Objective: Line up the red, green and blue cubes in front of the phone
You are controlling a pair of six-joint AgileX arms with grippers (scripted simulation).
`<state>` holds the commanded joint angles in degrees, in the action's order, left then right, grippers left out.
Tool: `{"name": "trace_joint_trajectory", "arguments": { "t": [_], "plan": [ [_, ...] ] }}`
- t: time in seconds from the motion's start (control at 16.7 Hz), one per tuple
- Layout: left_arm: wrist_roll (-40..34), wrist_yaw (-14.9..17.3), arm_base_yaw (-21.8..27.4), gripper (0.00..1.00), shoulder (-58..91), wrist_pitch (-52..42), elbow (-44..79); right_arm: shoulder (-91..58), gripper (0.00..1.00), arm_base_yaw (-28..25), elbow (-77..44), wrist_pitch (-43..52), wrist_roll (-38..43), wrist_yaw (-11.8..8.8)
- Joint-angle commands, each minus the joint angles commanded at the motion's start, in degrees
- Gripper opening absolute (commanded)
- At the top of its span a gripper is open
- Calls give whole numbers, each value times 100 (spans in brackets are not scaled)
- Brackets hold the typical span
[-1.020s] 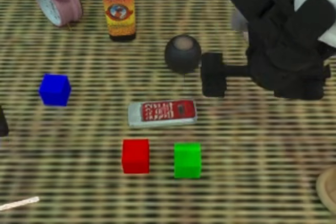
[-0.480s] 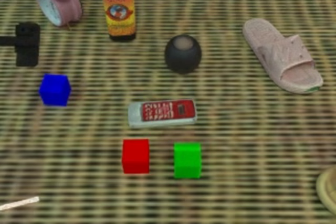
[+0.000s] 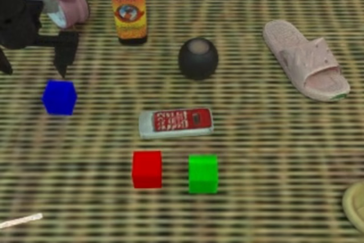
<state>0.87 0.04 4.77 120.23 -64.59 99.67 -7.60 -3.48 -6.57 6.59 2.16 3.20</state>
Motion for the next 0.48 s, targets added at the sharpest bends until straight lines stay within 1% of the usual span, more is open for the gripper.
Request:
{"name": "trace_joint_trajectory", "arguments": {
  "t": [0.12, 0.24, 0.48],
  "plan": [
    [2, 7, 28, 100, 530, -259, 500, 457, 100, 164, 374, -364, -129, -169],
    [3, 14, 47, 100, 839, -415, 812, 699, 100, 262, 590, -591, -198, -283],
    [4, 17, 53, 100, 921, -461, 897, 760, 100, 291, 657, -659, -216, -320]
  ]
}}
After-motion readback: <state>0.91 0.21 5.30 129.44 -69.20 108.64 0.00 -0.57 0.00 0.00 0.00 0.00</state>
